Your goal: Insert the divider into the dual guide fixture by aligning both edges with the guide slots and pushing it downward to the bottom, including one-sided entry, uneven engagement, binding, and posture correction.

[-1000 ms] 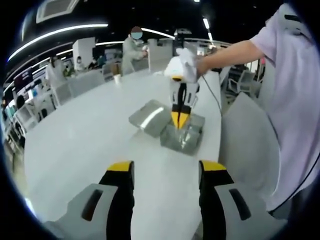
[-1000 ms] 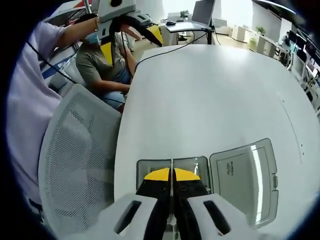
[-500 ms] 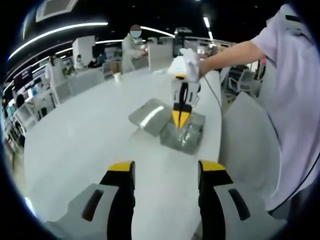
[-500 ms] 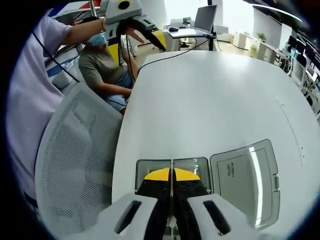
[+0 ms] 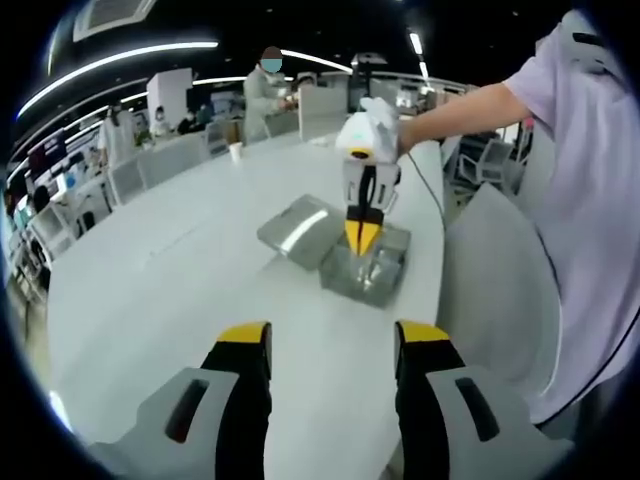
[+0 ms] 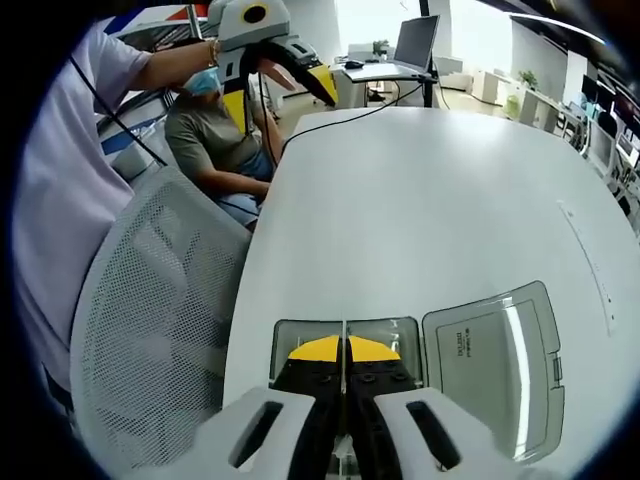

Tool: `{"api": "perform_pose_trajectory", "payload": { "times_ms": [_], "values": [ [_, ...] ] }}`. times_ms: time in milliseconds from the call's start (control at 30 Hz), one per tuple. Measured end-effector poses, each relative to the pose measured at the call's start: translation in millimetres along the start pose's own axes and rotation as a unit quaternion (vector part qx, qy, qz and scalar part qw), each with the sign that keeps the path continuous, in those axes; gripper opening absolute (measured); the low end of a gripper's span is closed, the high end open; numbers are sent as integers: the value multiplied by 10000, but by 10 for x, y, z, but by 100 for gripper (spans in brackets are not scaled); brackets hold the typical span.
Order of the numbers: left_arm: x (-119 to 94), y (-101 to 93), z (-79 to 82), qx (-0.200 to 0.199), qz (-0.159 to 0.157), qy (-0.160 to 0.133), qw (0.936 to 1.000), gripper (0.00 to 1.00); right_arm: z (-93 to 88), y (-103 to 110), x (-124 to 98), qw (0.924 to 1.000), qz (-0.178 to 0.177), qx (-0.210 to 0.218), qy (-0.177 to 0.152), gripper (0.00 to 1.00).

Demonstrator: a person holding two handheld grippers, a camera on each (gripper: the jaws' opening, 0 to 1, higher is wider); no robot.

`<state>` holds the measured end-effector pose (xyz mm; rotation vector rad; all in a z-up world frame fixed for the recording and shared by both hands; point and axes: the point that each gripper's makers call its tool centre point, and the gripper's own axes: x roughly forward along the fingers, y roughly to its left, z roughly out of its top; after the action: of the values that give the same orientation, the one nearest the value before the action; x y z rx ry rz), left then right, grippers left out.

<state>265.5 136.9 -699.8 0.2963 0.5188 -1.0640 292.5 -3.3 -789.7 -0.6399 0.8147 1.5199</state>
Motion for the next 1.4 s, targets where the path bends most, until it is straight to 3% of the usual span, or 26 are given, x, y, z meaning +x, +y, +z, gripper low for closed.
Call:
{"api": "perform_pose_trajectory", "payload": {
  "times_ms": [333,1400],
  "values": [
    [-5,14,2,-15,22,85,10000,47,-49,9,43,9999,54,30,-120,0],
    [12,5,-19,6,10,142,9999,47,-98,7,157,9996,-28,-53,280,0]
  ]
}}
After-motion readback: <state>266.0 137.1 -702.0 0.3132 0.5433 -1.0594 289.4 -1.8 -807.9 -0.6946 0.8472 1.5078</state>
